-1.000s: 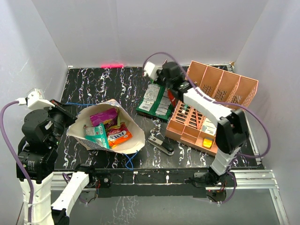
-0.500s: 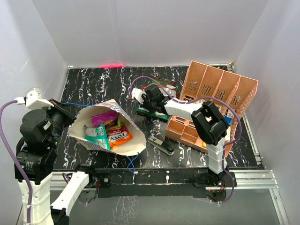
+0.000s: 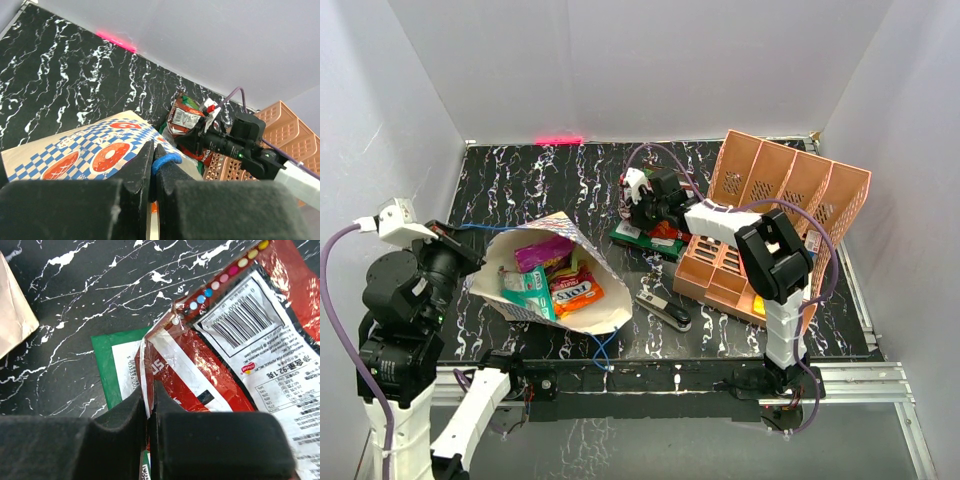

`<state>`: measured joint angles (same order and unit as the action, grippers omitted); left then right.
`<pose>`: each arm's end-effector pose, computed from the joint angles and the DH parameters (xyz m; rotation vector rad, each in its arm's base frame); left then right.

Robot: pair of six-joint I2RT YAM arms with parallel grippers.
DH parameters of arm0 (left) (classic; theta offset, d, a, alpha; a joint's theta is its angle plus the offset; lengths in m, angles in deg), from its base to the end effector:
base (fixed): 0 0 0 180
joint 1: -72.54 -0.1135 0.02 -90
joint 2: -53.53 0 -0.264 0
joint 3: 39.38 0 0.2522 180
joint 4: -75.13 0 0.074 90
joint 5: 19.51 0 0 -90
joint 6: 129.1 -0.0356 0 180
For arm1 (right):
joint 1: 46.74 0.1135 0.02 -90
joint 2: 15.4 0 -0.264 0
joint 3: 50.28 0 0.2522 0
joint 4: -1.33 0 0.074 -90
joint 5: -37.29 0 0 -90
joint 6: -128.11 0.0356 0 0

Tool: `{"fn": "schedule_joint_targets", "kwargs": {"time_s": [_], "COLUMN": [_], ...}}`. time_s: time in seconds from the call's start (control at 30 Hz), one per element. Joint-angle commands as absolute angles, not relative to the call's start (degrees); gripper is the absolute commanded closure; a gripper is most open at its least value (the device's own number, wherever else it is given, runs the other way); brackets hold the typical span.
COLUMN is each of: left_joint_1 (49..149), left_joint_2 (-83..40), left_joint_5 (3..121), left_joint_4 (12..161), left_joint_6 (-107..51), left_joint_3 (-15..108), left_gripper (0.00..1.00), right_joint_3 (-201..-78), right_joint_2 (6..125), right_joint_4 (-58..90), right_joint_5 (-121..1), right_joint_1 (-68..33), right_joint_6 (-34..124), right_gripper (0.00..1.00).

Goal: Take the snacks out of the paper bag
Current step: Place the snack at the center of the board.

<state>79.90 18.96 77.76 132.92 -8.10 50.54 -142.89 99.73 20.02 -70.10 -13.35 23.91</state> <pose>0.0553 -0.0026 0.4661 -0.4299 1.5711 -0.4143 0.3668 0.2545 0.1848 -1.0736 2.0395 0.5205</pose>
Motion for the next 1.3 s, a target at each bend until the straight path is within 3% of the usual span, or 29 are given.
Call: {"fn": "schedule_joint_targets", "kwargs": {"time_s": [0.0, 0.17, 0.3, 0.57, 0.77, 1.0, 1.27], "left_joint_1": [80.19, 80.17, 80.19, 80.19, 80.17, 80.18, 80.19], "left_joint_2": [23.74, 28.37, 29.37, 27.56, 26.72, 26.92, 26.47], "left_joint_5": [73.57, 72.26, 69.95, 65.71, 57.52, 57.63, 58.55], "left_joint_4": [124.92, 121.48, 120.5, 115.93, 108.89, 107.71, 109.06], "left_joint_6": [-9.71, -10.27, -9.83, -8.95, -9.39, -9.25, -8.27], "left_joint_3": [46.12, 41.89, 40.34, 41.73, 40.66, 39.87, 40.05], "left_gripper": [1.0, 1.0, 1.0, 1.0, 1.0, 1.0, 1.0], "right_joint_3": [-143.7, -142.41, -148.02, -140.19, -132.1, -127.43, -129.95], "right_joint_2": [103.53, 101.8, 98.84, 84.15, 69.77, 56.08, 53.91], "right_joint_4": [16.85, 14.88, 22.48, 24.32, 23.69, 20.76, 18.17], "right_joint_5": [-80.03, -81.12, -79.87, -76.42, -81.17, -86.94, -84.06], "right_joint_1": [-14.4, -14.4, -14.41, -14.48, -14.32, -9.63, 8.66], "right_joint_6": [33.78, 36.79, 36.28, 34.67, 29.87, 26.29, 18.72], "right_gripper": [0.9, 0.76, 0.62, 0.25, 0.2, 0.18, 0.15]}}
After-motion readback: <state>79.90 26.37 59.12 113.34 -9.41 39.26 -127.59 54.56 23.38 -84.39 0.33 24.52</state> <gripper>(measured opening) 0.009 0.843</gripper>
